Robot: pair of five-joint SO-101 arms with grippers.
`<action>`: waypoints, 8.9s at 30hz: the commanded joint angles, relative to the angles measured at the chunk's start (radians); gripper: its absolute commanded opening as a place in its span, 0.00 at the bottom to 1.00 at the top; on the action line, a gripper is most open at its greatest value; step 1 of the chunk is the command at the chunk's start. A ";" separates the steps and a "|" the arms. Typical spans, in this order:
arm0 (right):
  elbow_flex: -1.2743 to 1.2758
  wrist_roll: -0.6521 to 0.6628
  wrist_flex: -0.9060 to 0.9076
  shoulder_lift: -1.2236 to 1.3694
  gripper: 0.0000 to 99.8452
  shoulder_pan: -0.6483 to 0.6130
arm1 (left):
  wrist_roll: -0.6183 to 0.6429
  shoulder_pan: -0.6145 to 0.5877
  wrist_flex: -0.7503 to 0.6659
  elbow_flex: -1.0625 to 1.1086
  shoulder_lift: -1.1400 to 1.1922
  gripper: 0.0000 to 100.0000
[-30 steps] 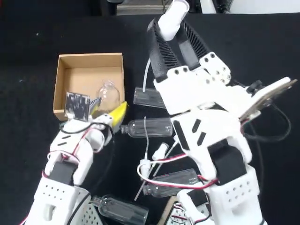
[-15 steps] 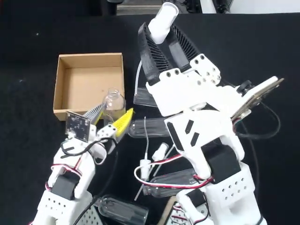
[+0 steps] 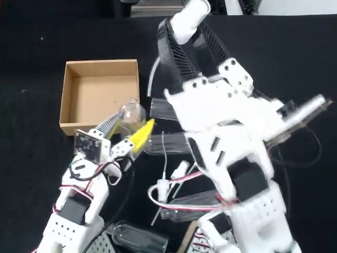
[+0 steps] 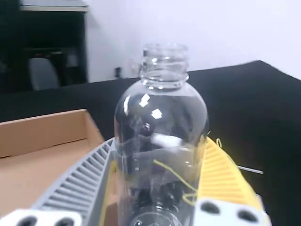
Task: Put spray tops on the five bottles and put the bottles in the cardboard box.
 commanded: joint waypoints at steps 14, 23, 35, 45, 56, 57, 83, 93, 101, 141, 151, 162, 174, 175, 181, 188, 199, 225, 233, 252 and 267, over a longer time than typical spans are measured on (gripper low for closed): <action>-0.002 -0.002 -0.021 0.085 0.01 -0.083 | 0.009 -0.010 -0.288 0.022 -0.020 0.24; 0.035 -0.002 -0.058 -0.067 0.01 -0.018 | 0.009 -0.010 -0.287 0.022 -0.018 0.24; 0.094 -0.009 -0.218 -0.073 0.01 0.057 | 0.009 0.005 -0.287 0.022 -0.018 0.24; 0.108 -0.006 -0.216 -0.070 0.01 0.052 | 0.009 0.205 -0.284 0.022 -0.012 0.24; 0.107 -0.005 -0.212 -0.073 0.01 0.052 | 0.003 0.252 -0.216 0.022 -0.020 0.24; 0.107 -0.005 -0.212 -0.073 0.01 0.052 | 0.003 0.252 -0.216 0.022 -0.020 0.24; 0.143 -0.003 -0.210 -0.197 0.01 -0.052 | 0.008 0.074 -0.376 0.022 -0.012 0.24; 0.154 -0.005 -0.210 -0.197 0.01 -0.055 | 0.009 0.081 -0.376 0.022 -0.012 0.24; 0.147 -0.003 -0.219 -0.199 0.01 -0.055 | 0.009 0.076 -0.376 0.022 -0.011 0.24; -0.008 0.499 -0.124 -0.013 0.01 -0.313 | 0.009 0.074 -0.376 0.022 -0.011 0.24; 0.136 0.500 0.054 -0.217 0.01 -0.311 | 0.009 0.076 -0.376 0.022 -0.011 0.24; 0.314 0.496 0.097 -0.302 0.09 -0.311 | 0.008 0.074 -0.376 0.022 -0.011 0.24; 0.165 0.493 0.222 -0.312 0.14 -0.311 | 0.008 0.074 -0.376 0.022 -0.011 0.24; 0.131 0.493 0.256 -0.312 0.14 -0.310 | 0.009 0.074 -0.376 0.022 -0.011 0.24; -0.079 0.491 0.617 -0.314 0.14 -0.066 | 0.009 0.077 -0.376 0.022 -0.011 0.24; -0.001 0.491 0.971 -0.314 0.14 0.420 | 0.009 0.074 -0.376 0.022 -0.011 0.24; 0.464 0.491 0.898 -0.516 0.14 0.569 | 0.002 -0.162 -0.377 0.022 -0.012 0.24; 0.974 0.330 0.861 -0.978 0.14 0.505 | 0.002 -1.319 -0.157 0.022 -0.011 0.25; 0.984 0.330 0.861 -0.978 0.14 0.505 | 0.002 -1.368 -0.170 0.022 -0.009 0.24; 0.992 0.330 0.867 -0.978 0.14 0.505 | 0.003 -1.305 -0.710 0.015 0.230 0.24; 1.001 0.330 0.862 -0.978 0.14 0.505 | 0.002 -1.365 -0.825 -0.337 1.145 0.24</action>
